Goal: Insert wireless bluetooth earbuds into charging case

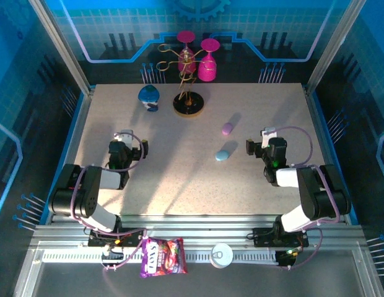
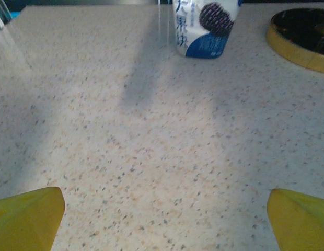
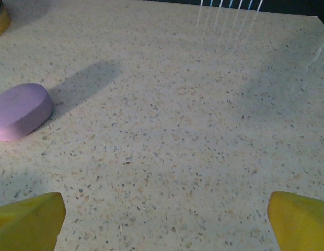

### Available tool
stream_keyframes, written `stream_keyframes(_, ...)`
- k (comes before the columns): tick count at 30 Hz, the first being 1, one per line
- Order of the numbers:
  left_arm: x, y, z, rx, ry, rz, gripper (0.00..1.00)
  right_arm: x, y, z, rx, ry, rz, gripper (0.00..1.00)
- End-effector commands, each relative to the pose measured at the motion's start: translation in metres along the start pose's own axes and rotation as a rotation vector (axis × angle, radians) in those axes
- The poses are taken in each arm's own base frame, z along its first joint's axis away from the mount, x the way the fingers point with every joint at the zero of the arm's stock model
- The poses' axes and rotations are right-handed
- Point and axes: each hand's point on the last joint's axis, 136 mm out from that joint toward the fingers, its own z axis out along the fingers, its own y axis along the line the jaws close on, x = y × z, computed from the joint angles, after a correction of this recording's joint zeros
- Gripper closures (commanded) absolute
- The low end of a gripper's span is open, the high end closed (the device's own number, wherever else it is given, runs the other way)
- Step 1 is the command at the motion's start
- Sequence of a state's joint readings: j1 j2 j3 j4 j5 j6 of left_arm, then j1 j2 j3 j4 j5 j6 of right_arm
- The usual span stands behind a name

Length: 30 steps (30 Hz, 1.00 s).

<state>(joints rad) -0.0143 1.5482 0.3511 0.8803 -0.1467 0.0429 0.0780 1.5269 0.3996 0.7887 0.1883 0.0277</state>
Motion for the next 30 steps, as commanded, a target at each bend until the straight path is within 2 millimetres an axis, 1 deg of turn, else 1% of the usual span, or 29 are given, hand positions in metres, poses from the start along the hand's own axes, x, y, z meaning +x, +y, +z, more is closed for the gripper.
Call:
stream_keyframes(1,-0.024,-0.007,0.0039,0.053,-0.066,-0.056,0.01,-0.0194,0.0023,-0.0018,-0.039,-0.101,0.003,0.0)
stream_keyframes(30,-0.0231,-0.0089,0.0044,0.061,-0.062,-0.048,0.01,-0.0196,0.0021,-0.0015,-0.038,-0.103,0.001,0.0)
